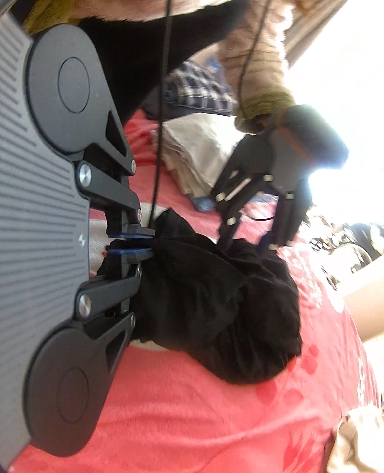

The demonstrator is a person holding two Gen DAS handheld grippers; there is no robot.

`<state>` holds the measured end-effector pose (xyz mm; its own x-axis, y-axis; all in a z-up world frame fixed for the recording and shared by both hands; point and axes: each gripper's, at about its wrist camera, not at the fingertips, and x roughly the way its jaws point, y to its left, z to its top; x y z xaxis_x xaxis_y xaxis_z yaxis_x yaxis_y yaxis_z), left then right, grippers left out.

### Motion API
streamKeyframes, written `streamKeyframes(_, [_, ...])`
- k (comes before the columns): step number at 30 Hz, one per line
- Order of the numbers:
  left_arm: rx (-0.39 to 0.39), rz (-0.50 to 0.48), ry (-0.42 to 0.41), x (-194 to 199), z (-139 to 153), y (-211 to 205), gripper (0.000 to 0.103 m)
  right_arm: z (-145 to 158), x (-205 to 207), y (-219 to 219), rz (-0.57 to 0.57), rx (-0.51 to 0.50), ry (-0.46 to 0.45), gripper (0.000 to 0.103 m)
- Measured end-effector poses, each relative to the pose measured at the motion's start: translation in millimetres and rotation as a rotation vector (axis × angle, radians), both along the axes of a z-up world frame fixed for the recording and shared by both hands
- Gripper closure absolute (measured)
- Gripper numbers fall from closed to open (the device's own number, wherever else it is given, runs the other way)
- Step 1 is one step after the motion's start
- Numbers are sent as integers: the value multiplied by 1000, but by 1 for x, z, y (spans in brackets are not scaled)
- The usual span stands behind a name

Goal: Fold clothes

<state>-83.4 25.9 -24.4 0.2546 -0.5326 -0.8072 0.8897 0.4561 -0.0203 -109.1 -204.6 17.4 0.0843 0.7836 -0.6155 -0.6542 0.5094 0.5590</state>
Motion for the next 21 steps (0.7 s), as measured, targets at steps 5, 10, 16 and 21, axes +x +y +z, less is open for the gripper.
streamKeyframes(5, [-114, 139, 31, 9, 8, 4, 96, -3, 18, -26, -212, 20, 34, 93])
streamKeyframes(10, [-231, 255, 4, 13, 28, 7, 97, -11, 34, -49, -402, 93, 97, 56])
streamKeyframes(16, [-333, 345, -36, 15, 46, 2, 98, -18, 30, -26, -370, 77, 103, 41])
streamKeyframes(21, [-431, 403, -55, 13, 64, 0, 98, -32, 23, -1, -388, -79, 35, 42])
